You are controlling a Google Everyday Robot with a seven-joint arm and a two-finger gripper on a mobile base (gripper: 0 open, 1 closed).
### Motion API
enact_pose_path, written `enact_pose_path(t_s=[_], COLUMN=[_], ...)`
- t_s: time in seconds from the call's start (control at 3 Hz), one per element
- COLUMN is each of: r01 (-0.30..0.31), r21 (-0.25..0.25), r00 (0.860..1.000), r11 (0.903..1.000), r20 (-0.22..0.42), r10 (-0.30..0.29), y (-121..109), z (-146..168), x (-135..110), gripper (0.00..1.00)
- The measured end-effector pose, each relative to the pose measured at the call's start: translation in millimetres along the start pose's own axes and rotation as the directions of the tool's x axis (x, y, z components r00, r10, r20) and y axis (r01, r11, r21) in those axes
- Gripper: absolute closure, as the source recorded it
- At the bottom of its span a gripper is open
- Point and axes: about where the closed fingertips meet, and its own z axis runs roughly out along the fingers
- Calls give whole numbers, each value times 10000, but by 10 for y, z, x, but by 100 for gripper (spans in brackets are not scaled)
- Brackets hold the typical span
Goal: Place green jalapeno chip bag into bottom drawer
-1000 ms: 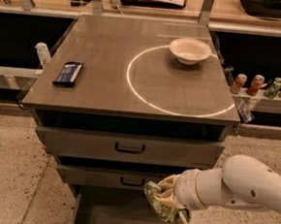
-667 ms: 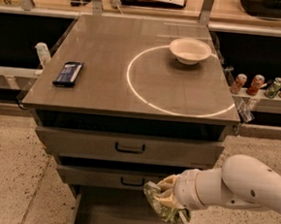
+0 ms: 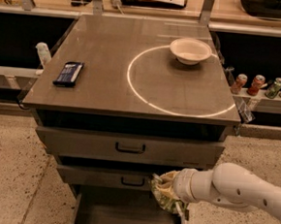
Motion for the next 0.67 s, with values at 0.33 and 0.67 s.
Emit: enact_pose_path(t_s=[0.33,0.67], r01=[-449,-1084], r21=[217,74], r00=[9986,9931], r11=[9988,9941], r20=[284,456], r10=[443,1079], y=[-113,-52], z=[332,513], x=[230,435], gripper=[100,100])
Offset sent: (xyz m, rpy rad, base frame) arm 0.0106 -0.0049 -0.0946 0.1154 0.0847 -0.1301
